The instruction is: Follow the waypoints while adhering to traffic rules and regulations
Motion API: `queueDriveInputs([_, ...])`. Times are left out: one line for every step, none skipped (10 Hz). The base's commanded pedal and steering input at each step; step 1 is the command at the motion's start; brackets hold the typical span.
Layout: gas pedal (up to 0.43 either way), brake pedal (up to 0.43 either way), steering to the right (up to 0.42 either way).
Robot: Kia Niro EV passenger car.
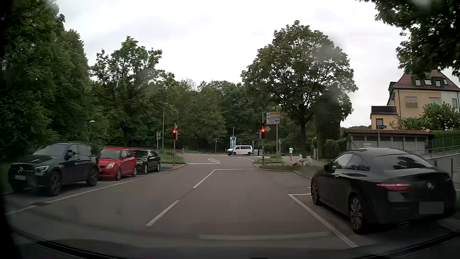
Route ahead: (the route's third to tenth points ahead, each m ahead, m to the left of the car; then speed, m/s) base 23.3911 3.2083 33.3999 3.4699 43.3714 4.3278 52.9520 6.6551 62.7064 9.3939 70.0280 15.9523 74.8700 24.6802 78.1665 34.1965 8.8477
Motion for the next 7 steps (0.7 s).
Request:
queueDriveInputs([0.0,0.207,0.003])
queueDriveInputs([0.0,0.213,0.004])
queueDriveInputs([0.0,0.213,0.004])
queueDriveInputs([0.0,0.213,0.004])
queueDriveInputs([0.0,0.22,0.004])
queueDriveInputs([0.0,0.213,0.004])
queueDriveInputs([0.0,0.22,0.004])
